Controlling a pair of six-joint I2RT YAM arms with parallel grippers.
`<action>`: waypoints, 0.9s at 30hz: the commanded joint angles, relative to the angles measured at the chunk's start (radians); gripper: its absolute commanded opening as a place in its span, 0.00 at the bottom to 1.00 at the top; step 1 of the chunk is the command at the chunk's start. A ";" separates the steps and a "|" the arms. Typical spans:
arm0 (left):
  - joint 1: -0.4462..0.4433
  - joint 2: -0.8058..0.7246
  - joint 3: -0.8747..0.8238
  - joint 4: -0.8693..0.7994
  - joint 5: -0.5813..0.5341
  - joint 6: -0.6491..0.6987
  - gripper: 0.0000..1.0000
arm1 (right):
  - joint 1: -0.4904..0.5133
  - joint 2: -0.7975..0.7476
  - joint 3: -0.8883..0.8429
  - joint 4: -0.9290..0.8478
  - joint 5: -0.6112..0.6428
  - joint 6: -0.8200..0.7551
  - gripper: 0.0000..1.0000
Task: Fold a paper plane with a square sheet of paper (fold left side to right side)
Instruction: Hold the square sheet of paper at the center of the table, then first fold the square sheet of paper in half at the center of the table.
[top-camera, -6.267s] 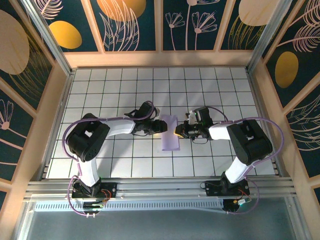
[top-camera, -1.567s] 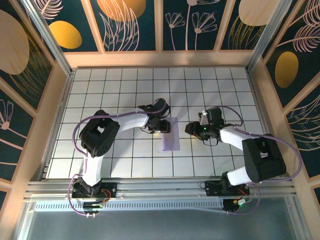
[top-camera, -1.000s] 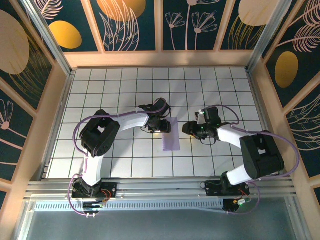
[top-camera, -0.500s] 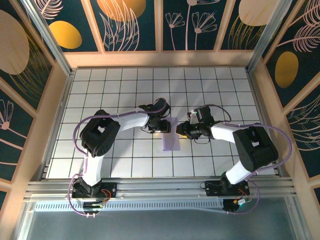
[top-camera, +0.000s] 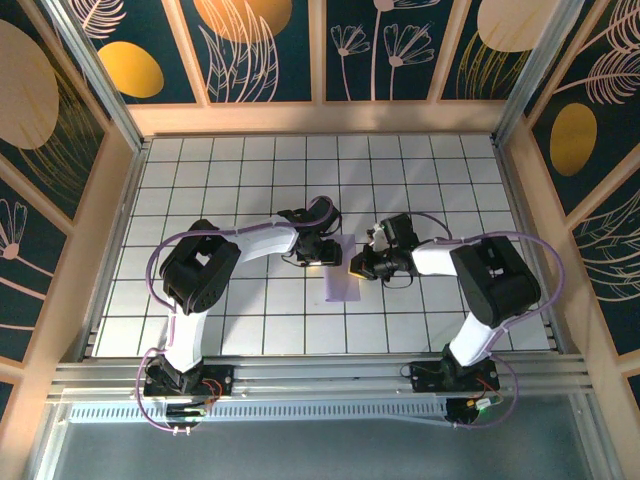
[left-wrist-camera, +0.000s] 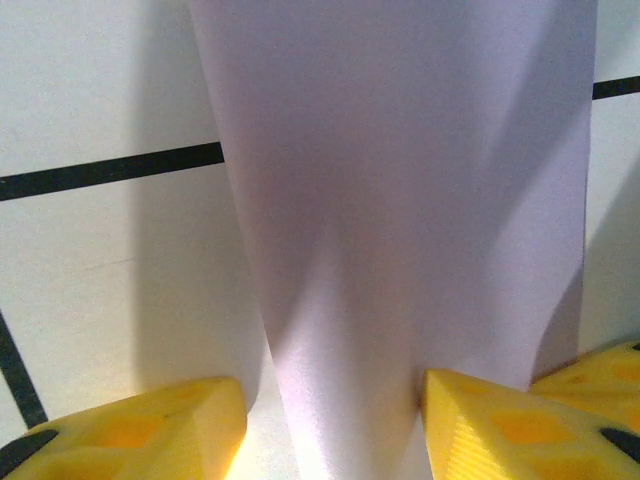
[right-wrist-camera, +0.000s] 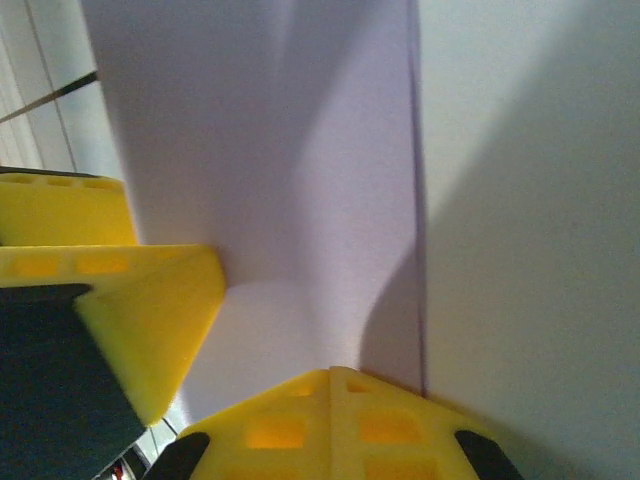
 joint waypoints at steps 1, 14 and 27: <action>-0.022 0.129 -0.061 0.052 -0.005 -0.003 0.53 | 0.010 0.026 0.020 -0.057 0.035 -0.026 0.03; -0.007 -0.069 -0.068 0.032 -0.090 0.007 0.64 | 0.010 0.064 0.002 -0.093 0.099 -0.032 0.00; -0.005 -0.329 -0.272 0.375 0.115 -0.031 0.30 | 0.011 0.069 -0.009 -0.084 0.111 -0.030 0.00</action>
